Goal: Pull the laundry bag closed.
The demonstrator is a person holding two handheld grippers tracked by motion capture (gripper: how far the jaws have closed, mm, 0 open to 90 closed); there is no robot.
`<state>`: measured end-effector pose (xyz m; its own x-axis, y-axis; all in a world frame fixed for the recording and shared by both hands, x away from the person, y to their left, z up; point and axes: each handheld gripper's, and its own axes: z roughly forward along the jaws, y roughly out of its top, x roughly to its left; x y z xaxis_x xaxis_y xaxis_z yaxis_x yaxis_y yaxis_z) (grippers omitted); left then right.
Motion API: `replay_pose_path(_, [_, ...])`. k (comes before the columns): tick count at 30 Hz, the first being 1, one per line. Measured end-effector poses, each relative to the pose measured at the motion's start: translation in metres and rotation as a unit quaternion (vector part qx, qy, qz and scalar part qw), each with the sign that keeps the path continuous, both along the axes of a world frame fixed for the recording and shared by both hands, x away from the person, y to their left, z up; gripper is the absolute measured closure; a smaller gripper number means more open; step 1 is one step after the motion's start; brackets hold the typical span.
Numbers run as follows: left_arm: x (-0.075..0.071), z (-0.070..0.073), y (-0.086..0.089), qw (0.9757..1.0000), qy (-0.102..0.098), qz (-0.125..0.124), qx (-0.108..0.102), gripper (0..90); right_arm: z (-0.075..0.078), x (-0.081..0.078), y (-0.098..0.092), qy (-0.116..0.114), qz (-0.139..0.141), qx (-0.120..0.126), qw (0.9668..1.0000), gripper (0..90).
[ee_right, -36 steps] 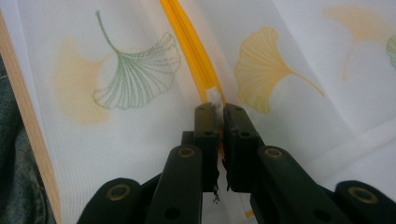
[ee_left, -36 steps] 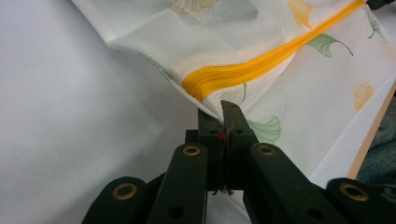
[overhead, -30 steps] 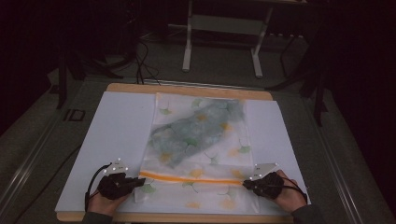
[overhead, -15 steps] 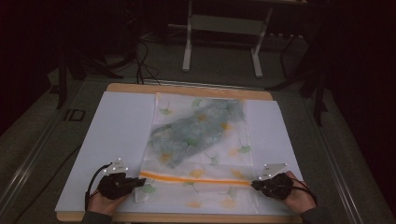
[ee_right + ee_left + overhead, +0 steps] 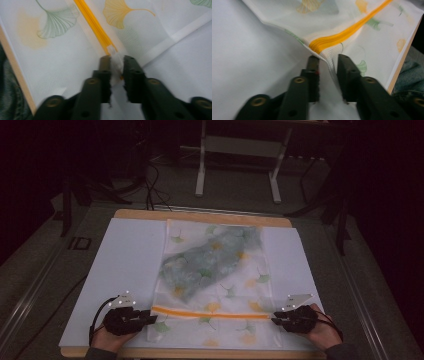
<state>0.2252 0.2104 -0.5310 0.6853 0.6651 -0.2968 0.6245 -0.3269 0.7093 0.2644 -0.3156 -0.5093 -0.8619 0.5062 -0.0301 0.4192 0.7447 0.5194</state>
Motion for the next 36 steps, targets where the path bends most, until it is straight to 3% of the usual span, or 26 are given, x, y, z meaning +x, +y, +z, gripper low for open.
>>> replay_pose_path(2, [-0.001, 0.002, 0.004, 0.9999, -0.009, 0.012, -0.005, 65.9, 0.000, 0.000, -0.001, 0.000, -0.005, 0.003, 1.0000, 65.4])
replay_pose_path(6, [-0.003, 0.005, 0.010, 0.9991, -0.027, 0.031, -0.009, 60.9, -0.002, 0.003, -0.010, 0.007, -0.035, 0.052, 0.9980, 59.0])
replay_pose_path(12, [-0.001, 0.004, 0.015, 0.9976, -0.033, 0.061, -0.003, 60.5, -0.003, 0.006, -0.013, -0.001, -0.057, 0.063, 0.9964, 55.7])
replay_pose_path(15, [0.000, 0.002, 0.014, 0.9965, -0.035, 0.076, 0.009, 60.4, -0.002, 0.010, -0.014, -0.008, -0.092, 0.082, 0.9924, 53.3])
replay_pose_path(17, [0.002, 0.000, 0.013, 0.9943, -0.039, 0.096, 0.025, 60.4, -0.002, 0.011, -0.015, -0.011, -0.104, 0.087, 0.9908, 53.2])
replay_pose_path(18, [0.003, -0.001, 0.012, 0.9932, -0.039, 0.106, 0.029, 60.2, -0.002, 0.012, -0.016, -0.015, -0.120, 0.093, 0.9884, 53.2])
replay_pose_path(19, [0.005, -0.002, 0.012, 0.9919, -0.038, 0.116, 0.037, 58.3, -0.003, 0.013, -0.018, -0.028, -0.150, 0.103, 0.9830, 53.6])
replay_pose_path(20, [0.005, -0.002, 0.013, 0.9908, -0.037, 0.124, 0.040, 58.3, -0.003, 0.013, -0.018, -0.028, -0.150, 0.103, 0.9830, 53.6])
replay_pose_path(21, [0.007, -0.003, 0.014, 0.9885, -0.039, 0.140, 0.042, 57.5, -0.003, 0.013, -0.021, -0.040, -0.180, 0.112, 0.9764, 53.7])
replay_pose_path(22, [0.007, -0.003, 0.014, 0.9885, -0.039, 0.140, 0.042, 57.2, -0.003, 0.013, -0.021, -0.040, -0.180, 0.112, 0.9764, 53.7])
replay_pose_path(24, [0.008, -0.003, 0.015, 0.9867, -0.042, 0.151, 0.042, 56.8, -0.005, 0.012, -0.024, -0.050, -0.202, 0.128, 0.9697, 53.7])
replay_pose_path(26, [0.008, -0.004, 0.016, 0.9839, -0.046, 0.166, 0.048, 56.2, -0.007, 0.011, -0.025, -0.054, -0.213, 0.133, 0.9665, 53.5])
replay_pose_path(27, [0.009, -0.004, 0.017, 0.9822, -0.047, 0.174, 0.052, 56.2, -0.009, 0.010, -0.025, -0.056, -0.219, 0.130, 0.9654, 53.4])
replay_pose_path(30, [0.011, -0.005, 0.020, 0.9785, -0.049, 0.193, 0.054, 55.6, -0.013, 0.010, -0.025, -0.057, -0.222, 0.118, 0.9662, 52.4])
replay_pose_path(34, [0.014, -0.007, 0.022, 0.9744, -0.052, 0.210, 0.062, 54.7, -0.019, 0.011, -0.027, -0.056, -0.236, 0.121, 0.9626, 52.0])
replay_pose_path(36, [0.016, -0.009, 0.022, 0.9719, -0.056, 0.215, 0.077, 54.7, -0.022, 0.012, -0.027, -0.057, -0.238, 0.118, 0.9624, 52.1])
